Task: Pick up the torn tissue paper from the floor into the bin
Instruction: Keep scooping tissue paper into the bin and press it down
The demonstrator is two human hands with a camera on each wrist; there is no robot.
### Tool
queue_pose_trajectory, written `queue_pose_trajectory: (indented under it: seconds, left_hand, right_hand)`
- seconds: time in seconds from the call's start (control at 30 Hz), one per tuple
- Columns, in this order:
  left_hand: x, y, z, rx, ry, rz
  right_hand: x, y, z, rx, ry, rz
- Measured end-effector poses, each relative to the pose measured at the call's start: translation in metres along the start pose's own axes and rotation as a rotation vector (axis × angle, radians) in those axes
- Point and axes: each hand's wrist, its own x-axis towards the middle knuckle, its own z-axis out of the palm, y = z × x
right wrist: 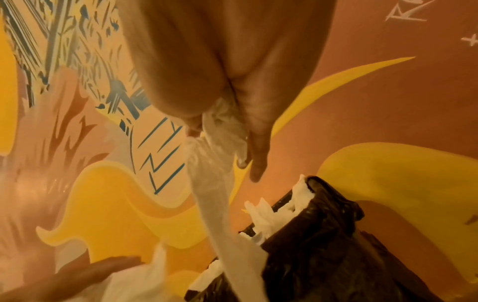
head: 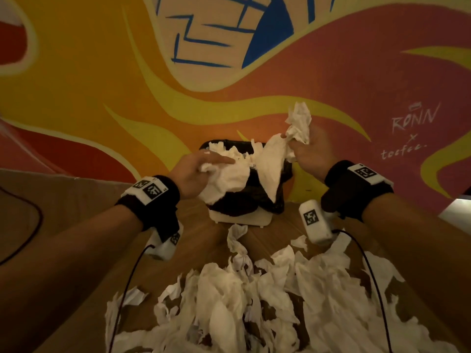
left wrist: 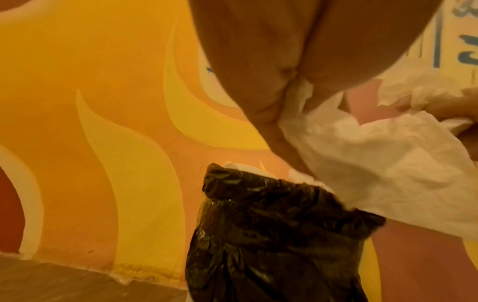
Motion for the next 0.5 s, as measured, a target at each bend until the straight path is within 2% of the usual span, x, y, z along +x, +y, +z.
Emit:
queue_pose_trajectory:
  seconds: [0.1, 0.17, 0.27, 0.33, 0.5]
  left_hand:
    - [0.019, 0.009, -0.006, -0.162, 0.296, -0.076]
    - [0.025, 0.019, -0.007, -0.24, 0.395, -0.075]
    - [0.034, 0.028, -0.005, -0.124, 0.409, -0.091]
    - [0.044, 0.028, -0.001, -0.129, 0.358, -0.128]
    - [0.072, 0.005, 0.015, -0.111, 0.181, -0.312]
  right_hand:
    - [0.009, -0.002, 0.006, 0.026, 0.051, -0.009]
    - [0.015, 0.002, 0.011, 0.017, 0.101, -0.017]
    - [0.018, 0.001, 0.017, 0.052, 0.139, 0.007]
    - [0.019, -0.001, 0.021, 0.039, 0.096, 0.054]
    - [0.029, 0.015, 0.033, -0.092, -0.087, 0.343]
